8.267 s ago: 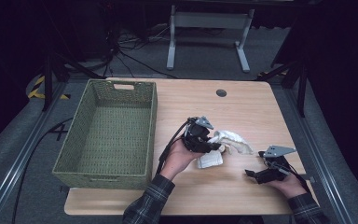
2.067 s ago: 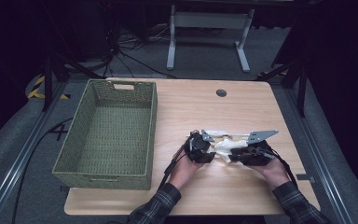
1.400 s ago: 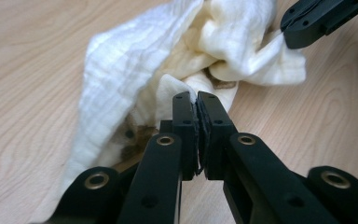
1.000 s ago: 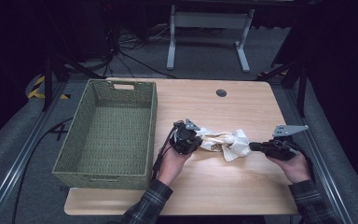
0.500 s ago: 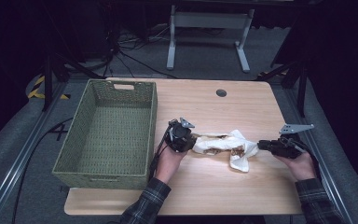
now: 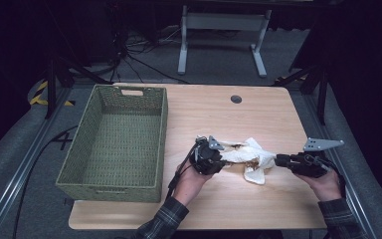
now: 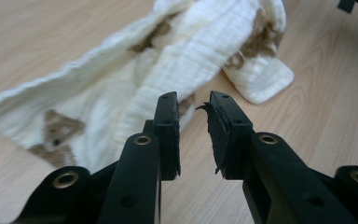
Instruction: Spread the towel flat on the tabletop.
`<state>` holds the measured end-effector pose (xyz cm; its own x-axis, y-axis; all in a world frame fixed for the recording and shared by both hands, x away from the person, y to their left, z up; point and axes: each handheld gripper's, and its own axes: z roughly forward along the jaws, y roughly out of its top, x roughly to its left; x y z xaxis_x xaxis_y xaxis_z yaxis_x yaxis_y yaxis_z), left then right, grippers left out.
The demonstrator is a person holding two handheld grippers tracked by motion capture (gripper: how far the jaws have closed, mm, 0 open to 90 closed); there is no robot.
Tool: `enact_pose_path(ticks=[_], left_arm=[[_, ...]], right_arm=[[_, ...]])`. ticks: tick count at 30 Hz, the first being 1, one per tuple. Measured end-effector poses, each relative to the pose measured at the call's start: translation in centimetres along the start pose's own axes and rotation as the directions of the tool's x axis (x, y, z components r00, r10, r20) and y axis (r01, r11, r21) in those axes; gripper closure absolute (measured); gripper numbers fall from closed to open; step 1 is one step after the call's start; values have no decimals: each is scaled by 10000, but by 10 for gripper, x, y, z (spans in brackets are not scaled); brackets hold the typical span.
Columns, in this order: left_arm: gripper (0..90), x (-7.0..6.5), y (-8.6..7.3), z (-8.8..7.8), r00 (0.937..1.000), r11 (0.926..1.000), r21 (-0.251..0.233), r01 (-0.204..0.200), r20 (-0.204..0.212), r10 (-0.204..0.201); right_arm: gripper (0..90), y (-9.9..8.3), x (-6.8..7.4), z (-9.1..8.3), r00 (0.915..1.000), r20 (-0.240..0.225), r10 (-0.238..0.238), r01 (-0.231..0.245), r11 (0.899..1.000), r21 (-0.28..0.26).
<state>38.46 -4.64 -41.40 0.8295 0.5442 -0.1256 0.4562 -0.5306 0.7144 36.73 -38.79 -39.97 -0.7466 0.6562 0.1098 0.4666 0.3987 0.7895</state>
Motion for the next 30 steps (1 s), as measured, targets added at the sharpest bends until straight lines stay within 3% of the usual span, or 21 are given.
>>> enact_pose_path(ticks=[4, 11, 13, 15, 22, 27, 30], left_arm=[[734, -5, -1, 20, 9993, 9992, 286, -279, 264, 272], [720, -6, 2, 45, 9981, 9965, 569, -606, -58, 611], [707, -4, 5, 50, 9968, 9959, 484, -766, -209, 777], [699, -2, 6, 55, 9969, 9968, 419, -681, -356, 696], [694, 4, 4, 68, 9952, 9948, 658, -773, -554, 810], [811, 3, 4, 68, 9913, 9926, 745, -955, -834, 1016], [864, 5, 4, 67, 9938, 9936, 781, -819, -691, 873]], right_arm=[[746, -5, 12, 12, 9989, -425, -212, 229, 9989, 408], [739, -13, 25, 35, 9929, -1025, -606, 725, 9904, 1174], [729, -14, 27, 40, 9912, -1026, -831, 973, 9852, 1413], [718, -15, 29, 47, 9887, -1039, -1082, 1242, 9789, 1622], [684, -18, 33, 61, 9824, -1136, -1481, 1692, 9636, 2069], [704, -19, 37, 65, 9768, -1028, -1880, 2070, 9520, 2256], [794, -19, 39, 65, 9752, -1027, -1962, 2152, 9492, 2295]])
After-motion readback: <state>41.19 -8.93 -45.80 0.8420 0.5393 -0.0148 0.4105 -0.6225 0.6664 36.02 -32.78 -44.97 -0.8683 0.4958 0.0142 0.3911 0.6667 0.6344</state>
